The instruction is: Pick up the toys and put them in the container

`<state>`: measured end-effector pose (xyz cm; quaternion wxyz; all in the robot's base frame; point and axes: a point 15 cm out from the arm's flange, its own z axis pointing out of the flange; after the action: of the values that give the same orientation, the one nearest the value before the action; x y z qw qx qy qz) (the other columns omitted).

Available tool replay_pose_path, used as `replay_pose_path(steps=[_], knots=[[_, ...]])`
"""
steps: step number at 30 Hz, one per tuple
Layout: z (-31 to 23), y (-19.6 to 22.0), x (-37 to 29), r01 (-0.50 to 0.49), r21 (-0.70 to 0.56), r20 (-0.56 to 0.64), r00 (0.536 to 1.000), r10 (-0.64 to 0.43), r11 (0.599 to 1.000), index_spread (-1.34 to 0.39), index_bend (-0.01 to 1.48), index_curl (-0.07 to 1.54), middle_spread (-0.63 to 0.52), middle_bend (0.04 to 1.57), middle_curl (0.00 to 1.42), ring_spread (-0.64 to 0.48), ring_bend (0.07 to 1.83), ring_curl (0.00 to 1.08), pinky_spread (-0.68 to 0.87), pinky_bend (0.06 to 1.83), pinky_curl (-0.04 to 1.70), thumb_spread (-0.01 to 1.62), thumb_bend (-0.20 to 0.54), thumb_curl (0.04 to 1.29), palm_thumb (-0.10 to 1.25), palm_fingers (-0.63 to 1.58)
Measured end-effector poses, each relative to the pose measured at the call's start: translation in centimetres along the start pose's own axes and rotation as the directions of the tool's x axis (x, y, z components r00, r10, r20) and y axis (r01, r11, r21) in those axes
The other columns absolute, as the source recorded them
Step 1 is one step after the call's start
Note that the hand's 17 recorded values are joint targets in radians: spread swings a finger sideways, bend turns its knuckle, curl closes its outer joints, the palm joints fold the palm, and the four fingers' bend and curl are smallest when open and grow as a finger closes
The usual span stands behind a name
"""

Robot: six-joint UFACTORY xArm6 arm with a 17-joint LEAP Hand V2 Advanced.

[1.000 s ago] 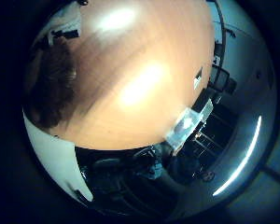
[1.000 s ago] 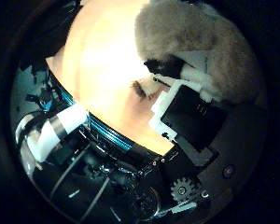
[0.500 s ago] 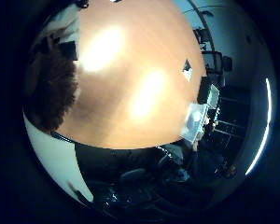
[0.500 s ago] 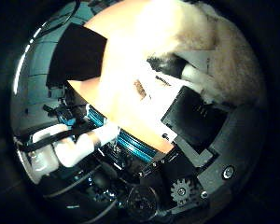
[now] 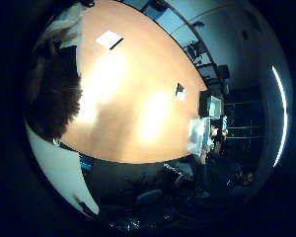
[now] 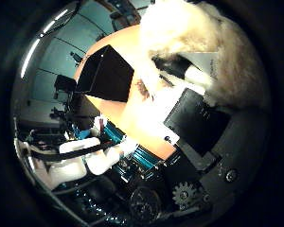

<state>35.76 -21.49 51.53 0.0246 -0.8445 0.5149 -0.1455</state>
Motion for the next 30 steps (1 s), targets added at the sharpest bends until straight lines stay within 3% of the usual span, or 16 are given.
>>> replay_pose_path(steps=[12, 30], knots=[[-6.6, -6.6, -5.7, 0.099, 0.096, -0.036, 0.995, -0.096, 0.99, -0.22, 1.07, 0.87, -0.1, 1.39, 0.67, -0.23, 1.33, 0.78, -0.22, 1.16, 1.0, 1.01, -0.015, 0.66, 1.03, 1.12], [-10.9, -16.0, -22.5, 0.273, 0.233, 0.007, 0.959, -0.282, 0.933, -0.22, 1.08, 0.86, -0.1, 1.38, 0.67, -0.23, 1.33, 0.78, -0.23, 1.14, 1.03, 0.97, -0.016, 0.68, 1.03, 1.13]])
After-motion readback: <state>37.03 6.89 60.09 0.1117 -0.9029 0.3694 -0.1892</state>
